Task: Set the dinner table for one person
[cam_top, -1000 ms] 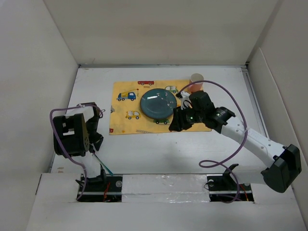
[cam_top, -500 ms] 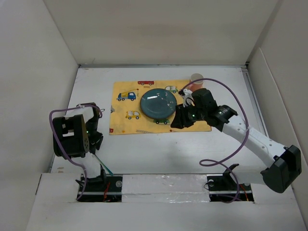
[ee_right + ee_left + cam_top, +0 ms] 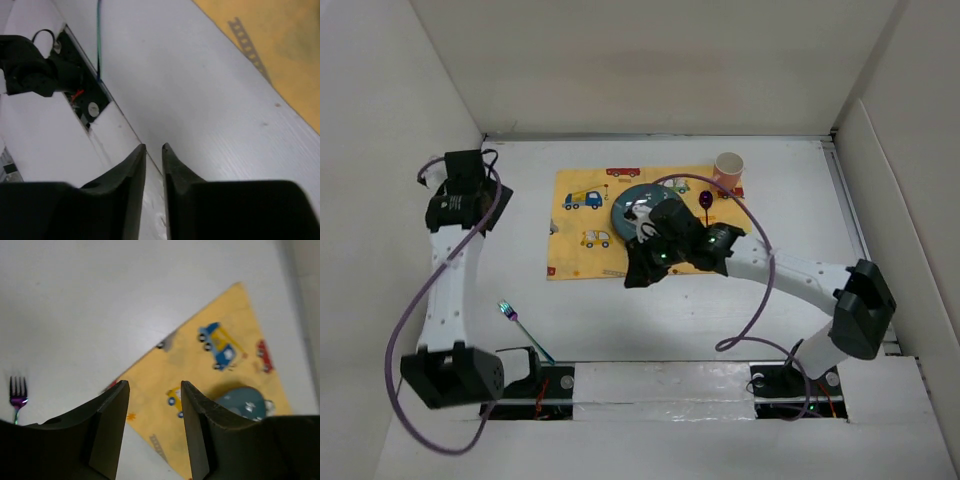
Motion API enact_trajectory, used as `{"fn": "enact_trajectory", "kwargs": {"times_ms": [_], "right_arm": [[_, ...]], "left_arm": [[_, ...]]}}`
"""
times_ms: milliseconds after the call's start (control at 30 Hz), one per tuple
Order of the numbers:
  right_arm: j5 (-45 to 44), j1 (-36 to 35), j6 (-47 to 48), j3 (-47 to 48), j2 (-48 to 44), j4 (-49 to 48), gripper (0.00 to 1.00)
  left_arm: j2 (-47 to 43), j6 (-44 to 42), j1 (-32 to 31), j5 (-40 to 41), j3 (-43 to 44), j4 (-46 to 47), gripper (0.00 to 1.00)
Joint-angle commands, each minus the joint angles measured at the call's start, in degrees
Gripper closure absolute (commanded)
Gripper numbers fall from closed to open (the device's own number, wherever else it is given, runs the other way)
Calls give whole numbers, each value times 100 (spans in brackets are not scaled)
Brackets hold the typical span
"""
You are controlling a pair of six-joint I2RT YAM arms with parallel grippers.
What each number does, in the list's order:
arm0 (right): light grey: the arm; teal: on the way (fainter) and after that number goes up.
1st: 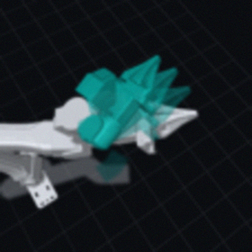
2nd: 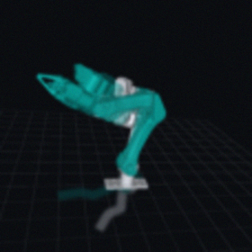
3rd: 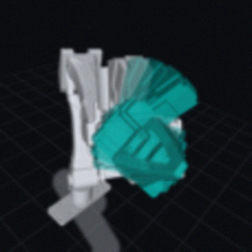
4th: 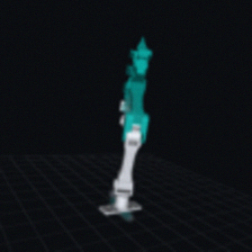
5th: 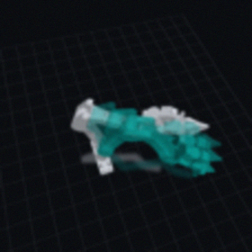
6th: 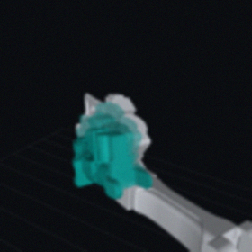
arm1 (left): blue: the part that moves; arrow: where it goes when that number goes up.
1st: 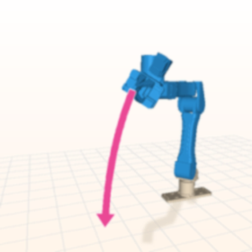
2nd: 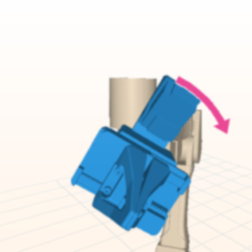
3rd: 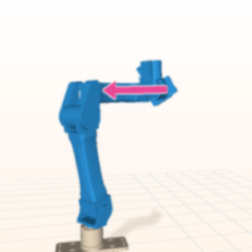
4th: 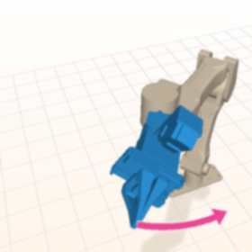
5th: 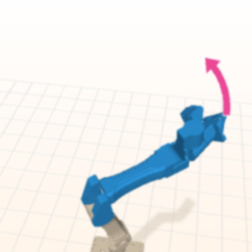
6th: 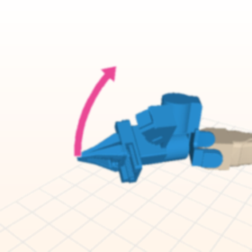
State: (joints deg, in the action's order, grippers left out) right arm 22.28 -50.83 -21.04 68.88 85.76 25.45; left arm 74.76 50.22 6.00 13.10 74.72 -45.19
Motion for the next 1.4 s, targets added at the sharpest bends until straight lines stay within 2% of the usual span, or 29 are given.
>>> {"fn": "enact_trajectory", "kwargs": {"times_ms": [0,33,100,133,200,333,400,433,467,500,567,667,767,867,967,1067,1167,1300,1367], "right_arm": [[-206,-444,-67,538,537,-716,70],[-311,-672,-85,634,704,-778,59],[-496,-875,-94,977,1282,-936,52],[-540,-954,-111,1117,1477,-998,46],[-777,-1192,-216,1504,1855,-1349,41],[-1033,-1535,-304,2882,3320,-1140,31],[-1304,-1797,-339,3627,3736,-1069,29],[-1506,-1938,-322,4207,4356,-721,27],[-1508,-1940,-322,4212,4362,-717,27],[-1586,-2070,-322,4717,4536,-630,25],[-1805,-2176,-339,5142,5011,-367,24],[-2095,-2395,-401,5661,5415,-260,25],[-2578,-2554,-322,6022,5706,2,25],[-2764,-2695,-269,6382,6084,249,25],[-3087,-2827,-217,6401,6225,346,24],[-3519,-2898,-322,6270,6296,487,27],[-4071,-2898,-655,5725,6199,522,39],[-4671,-2837,-1094,5268,6032,776,79],[-4663,-2731,-1200,5101,5918,803,89]], "left_arm": [[-812,-530,-11,-614,341,36,57],[-1258,-565,-11,-1164,246,228,57],[-1700,-671,-11,-1861,61,913,55],[-2041,-732,-11,-2456,-114,1116,55],[-2290,-768,-395,-2602,-142,1214,53],[-3184,-716,-538,-3312,-299,1301,51],[-3615,-505,-538,-3585,-344,1442,49],[-3818,-234,-538,-4091,-292,1425,48],[-3820,-232,-538,-4096,-291,1425,48],[-3898,-205,-538,-4270,-100,1329,48],[-3899,-389,-538,-4421,173,848,48],[-3777,-697,-538,-4667,945,285,47],[-3750,-872,-538,-4782,1237,-32,47],[-3802,-996,-538,-4835,1256,-174,47],[-3925,-1014,-538,-4940,914,-166,47],[-4040,-1031,-661,-4879,737,-235,47],[-4031,-1198,-661,-4677,816,-376,47],[-4048,-1286,-661,-4422,746,-447,47],[-4049,-1313,-661,-4291,711,-525,47]]}}
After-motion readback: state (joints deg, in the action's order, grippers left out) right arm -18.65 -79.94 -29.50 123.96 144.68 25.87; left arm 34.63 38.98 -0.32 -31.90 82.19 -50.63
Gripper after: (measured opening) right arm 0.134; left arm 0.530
